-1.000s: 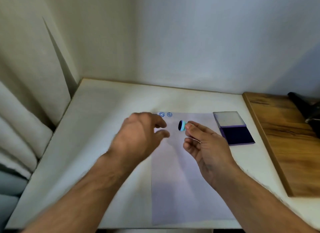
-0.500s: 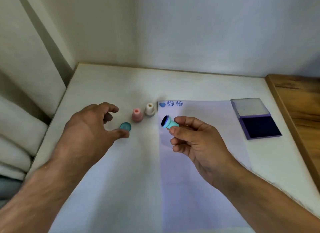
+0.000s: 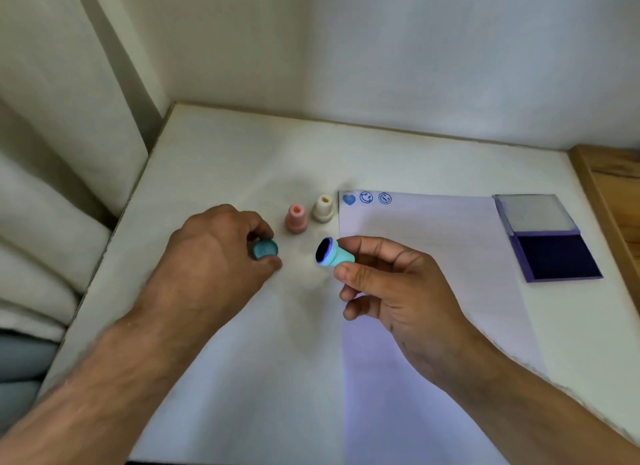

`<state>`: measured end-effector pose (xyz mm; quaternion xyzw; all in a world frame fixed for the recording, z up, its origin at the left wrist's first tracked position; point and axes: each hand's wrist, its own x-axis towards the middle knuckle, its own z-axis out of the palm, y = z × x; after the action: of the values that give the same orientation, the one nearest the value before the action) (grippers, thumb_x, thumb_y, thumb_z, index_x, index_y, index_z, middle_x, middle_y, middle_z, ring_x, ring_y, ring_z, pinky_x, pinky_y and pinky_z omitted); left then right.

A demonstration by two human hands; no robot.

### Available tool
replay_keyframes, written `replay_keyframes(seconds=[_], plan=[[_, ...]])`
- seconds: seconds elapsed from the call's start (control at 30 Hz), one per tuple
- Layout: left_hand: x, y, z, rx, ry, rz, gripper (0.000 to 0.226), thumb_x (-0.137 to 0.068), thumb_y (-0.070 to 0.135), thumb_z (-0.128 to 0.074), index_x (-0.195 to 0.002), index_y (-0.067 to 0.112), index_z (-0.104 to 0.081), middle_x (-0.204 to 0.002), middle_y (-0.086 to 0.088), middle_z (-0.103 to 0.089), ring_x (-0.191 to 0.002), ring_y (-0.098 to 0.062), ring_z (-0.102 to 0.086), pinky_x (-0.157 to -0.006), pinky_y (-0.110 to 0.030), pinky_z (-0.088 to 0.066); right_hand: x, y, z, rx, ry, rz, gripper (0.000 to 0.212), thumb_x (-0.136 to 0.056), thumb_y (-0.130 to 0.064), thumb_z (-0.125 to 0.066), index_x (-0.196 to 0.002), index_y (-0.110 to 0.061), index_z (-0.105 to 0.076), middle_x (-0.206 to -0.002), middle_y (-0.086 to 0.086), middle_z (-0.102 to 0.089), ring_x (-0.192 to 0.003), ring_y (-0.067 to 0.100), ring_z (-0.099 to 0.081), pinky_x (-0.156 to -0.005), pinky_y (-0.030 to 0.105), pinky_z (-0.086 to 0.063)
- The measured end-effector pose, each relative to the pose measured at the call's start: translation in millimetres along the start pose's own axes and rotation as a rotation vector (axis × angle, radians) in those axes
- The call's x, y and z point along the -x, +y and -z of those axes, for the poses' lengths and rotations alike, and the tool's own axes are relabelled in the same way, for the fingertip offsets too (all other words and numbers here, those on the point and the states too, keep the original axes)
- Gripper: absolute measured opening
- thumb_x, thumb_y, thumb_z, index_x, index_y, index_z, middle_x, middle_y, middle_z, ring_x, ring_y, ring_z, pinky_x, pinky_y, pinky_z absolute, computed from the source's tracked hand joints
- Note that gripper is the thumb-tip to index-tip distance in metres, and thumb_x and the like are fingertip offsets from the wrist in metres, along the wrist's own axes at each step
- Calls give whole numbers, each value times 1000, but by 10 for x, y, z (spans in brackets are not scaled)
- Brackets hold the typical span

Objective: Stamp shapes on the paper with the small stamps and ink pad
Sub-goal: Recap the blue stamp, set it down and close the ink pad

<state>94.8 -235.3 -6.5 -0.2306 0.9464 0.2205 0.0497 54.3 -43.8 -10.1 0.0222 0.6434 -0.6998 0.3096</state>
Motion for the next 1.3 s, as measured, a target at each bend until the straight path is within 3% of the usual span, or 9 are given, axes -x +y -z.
replay_keyframes(seconds=[0.17, 0.3, 0.4, 0.5, 0.6, 0.83, 0.97, 1.1, 1.3], plan=[[63, 83, 116, 274, 60, 9, 24, -75, 35, -78, -99, 35, -73, -77, 17, -65, -69, 1, -62, -51, -1, -38, -7, -30, 34, -31, 2, 14, 23, -82, 7, -67, -95, -10, -74, -76, 11, -71, -57, 23, -63, -49, 29, -51], [126, 226, 164, 468, 77, -83, 20, -75, 35, -77, -94, 40, -77, -80, 14, -68, -79, 7, -62, -57, 4, -37, -10, -42, 48, -44, 7, 25, 22, -84, 8, -64, -94, -10, -73, -81, 12, -73, -56, 22, -63, -49, 28, -50], [115, 319, 157, 732, 47, -50, 13, -70, 36, -83, -81, 34, -78, -77, 10, -73, -69, -1, -68, -61, -8, -49, -1, -44, 61, -48, 0, 40, 21, -85, 7, -63, -97, -8, -71, -87, 13, -74, -57, 22, -64, -49, 29, -50], [94, 356, 181, 1010, 11, 2, 28, -57, 24, -92, -77, 20, -73, -82, -11, -76, -81, -31, -74, -80, -43, -61, -3, -61, 74, -63, -7, 59, 23, -85, 7, -62, -98, -9, -70, -88, 12, -74, -58, 24, -65, -49, 29, -50], [97, 375, 200, 1180, -57, 58, 36, -47, 23, -87, -75, 12, -66, -86, -18, -75, -84, -36, -74, -77, -45, -61, -7, -87, 84, -69, -26, 84, 24, -85, 8, -61, -100, -10, -69, -87, 8, -74, -59, 25, -66, -50, 29, -49], [128, 434, 199, 1157, -215, 43, 28, -54, 26, -79, -68, 8, -63, -69, -7, -74, -67, -18, -73, -70, -35, -61, -7, -101, 68, -41, -28, 122, 25, -81, 8, -66, -93, -13, -71, -82, 7, -76, -57, 21, -66, -51, 28, -50], [135, 417, 214, 1077, -272, 6, 35, -52, 24, -86, -79, 11, -66, -78, -8, -77, -74, -20, -72, -78, -40, -61, -6, -93, 84, 22, -4, 165, 26, -79, 7, -69, -90, -15, -73, -80, 9, -76, -57, 23, -65, -51, 29, -51], [142, 419, 223, 1019, -298, -46, 37, -66, 9, -87, -98, 21, -74, -88, -5, -78, -85, -21, -75, -89, -41, -58, -3, -70, 77, 115, 48, 251, 24, -78, 4, -72, -95, -13, -73, -82, 5, -77, -51, 21, -60, -51, 31, -51], [124, 398, 210, 1027, -319, -63, 34, -59, 19, -78, -93, 19, -77, -91, -1, -79, -86, -14, -75, -85, -32, -57, 38, -61, 79, 258, 154, 400, 26, -76, -7, -78, -92, -27, -73, -87, -6, -76, -52, 15, -61, -55, 21, -51]])
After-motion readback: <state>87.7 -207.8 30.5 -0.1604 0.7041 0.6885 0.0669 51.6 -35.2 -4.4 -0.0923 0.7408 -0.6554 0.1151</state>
